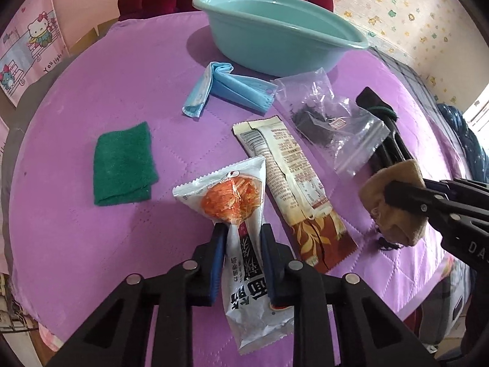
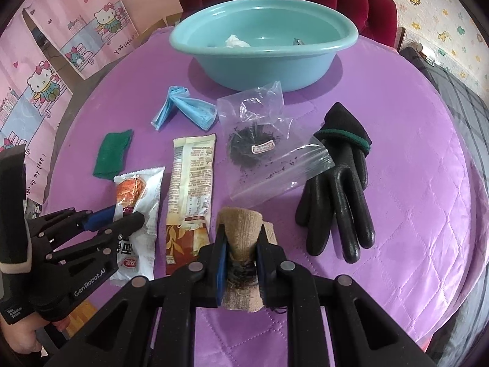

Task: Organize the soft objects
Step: 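Lift and carry the burlap snack and white packet over the basin with both tools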

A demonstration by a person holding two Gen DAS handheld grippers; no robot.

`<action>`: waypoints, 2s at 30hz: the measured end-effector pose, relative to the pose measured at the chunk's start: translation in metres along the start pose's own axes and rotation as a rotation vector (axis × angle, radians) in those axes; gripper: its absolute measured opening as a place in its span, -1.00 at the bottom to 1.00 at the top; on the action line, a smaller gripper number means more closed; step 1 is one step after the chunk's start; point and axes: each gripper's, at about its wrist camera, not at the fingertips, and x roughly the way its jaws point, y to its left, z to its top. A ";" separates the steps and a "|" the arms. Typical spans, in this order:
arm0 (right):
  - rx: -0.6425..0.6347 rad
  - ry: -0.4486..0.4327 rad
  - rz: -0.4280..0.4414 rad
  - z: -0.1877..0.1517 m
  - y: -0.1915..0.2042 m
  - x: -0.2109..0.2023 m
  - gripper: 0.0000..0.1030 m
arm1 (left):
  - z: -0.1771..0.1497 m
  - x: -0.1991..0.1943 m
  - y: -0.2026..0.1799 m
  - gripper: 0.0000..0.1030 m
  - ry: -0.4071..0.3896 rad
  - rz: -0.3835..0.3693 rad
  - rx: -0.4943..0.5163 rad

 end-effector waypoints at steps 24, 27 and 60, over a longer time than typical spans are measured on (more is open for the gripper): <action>0.030 -0.066 -0.018 0.018 0.008 -0.030 -0.68 | 0.033 -0.057 -0.008 -0.52 -0.086 -0.044 0.153; 0.034 -0.078 -0.023 0.025 0.008 -0.036 -0.68 | 0.043 -0.064 -0.010 -0.52 -0.104 -0.052 0.167; 0.022 -0.195 -0.042 0.162 -0.004 -0.075 -0.67 | 0.177 -0.080 -0.024 -0.52 -0.211 -0.112 0.306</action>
